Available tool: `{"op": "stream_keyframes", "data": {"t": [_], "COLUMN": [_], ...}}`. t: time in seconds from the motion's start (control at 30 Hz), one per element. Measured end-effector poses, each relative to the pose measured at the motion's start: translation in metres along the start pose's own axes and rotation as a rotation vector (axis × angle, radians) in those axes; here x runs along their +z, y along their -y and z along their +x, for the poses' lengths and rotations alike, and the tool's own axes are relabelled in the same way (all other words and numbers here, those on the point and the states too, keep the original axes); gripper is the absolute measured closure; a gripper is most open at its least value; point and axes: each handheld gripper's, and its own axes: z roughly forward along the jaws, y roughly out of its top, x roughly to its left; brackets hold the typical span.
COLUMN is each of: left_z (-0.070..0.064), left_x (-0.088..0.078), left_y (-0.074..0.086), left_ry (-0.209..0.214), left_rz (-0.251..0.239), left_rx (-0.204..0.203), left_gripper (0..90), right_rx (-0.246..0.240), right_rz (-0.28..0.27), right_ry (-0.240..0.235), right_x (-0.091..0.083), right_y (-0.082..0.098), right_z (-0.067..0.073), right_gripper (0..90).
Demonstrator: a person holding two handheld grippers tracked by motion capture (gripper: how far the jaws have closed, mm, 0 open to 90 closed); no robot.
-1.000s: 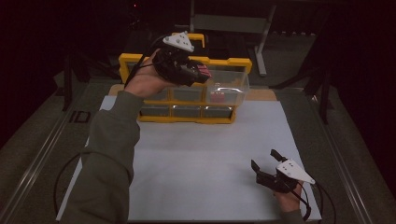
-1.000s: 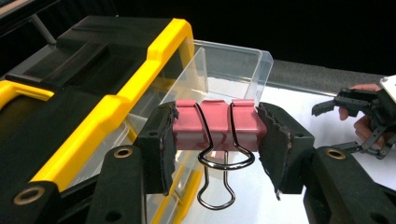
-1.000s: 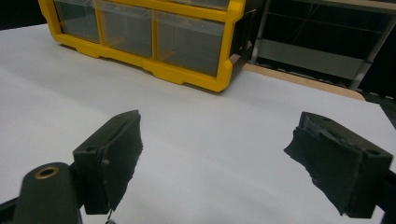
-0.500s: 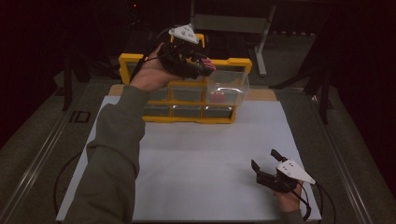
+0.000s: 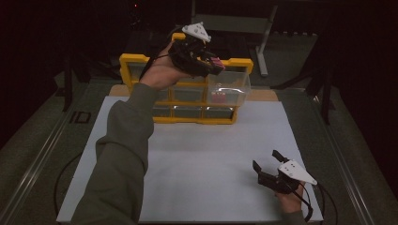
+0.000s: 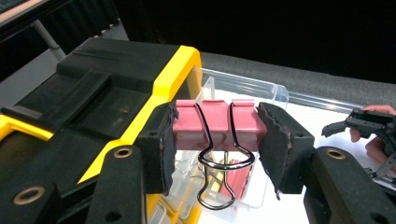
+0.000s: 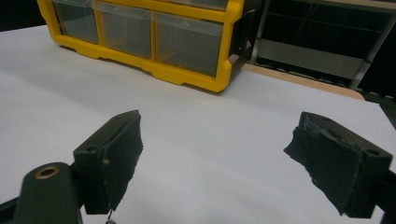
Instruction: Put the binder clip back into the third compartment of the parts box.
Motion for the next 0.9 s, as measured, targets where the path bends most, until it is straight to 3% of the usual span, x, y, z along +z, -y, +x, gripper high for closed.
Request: {"op": "stream_keyframes", "data": {"t": [0.33,0.6,0.67,0.7,0.73,0.77,0.9], "left_z": [-0.002,-0.005,-0.004,-0.002,0.0,0.002,0.002], "left_x": [0.011,0.026,0.029,0.03,0.03,0.03,0.03], "left_y": [-0.008,-0.015,-0.014,-0.013,-0.013,-0.012,-0.008], "left_ry": [-0.003,-0.007,-0.029,-0.028,-0.012,-0.01,-0.037], "left_rz": [0.027,0.037,0.02,-0.002,-0.003,0.004,0.034], "left_rx": [0.016,0.006,-0.009,-0.049,-0.076,-0.091,-0.09], "left_gripper": [49.6,49.6,49.0,37.4,19.9,14.7,8.0], "right_rx": [0.001,0.0,0.002,0.002,0.003,0.001,0.005], "right_rz": [0.0,-0.001,-0.002,-0.002,-0.003,-0.005,-0.001], "right_ry": [0.001,0.0,0.0,0.0,-0.001,0.0,-0.002], "right_x": [0.0,-0.001,-0.001,-0.001,-0.001,-0.001,-0.001], "right_y": [0.0,0.0,0.0,0.0,0.0,0.0,0.0], "right_z": [0.0,0.0,0.0,0.0,0.0,0.0,0.0], "right_gripper": [15.1,15.1,15.1,15.1,15.1,15.1,15.1]}}
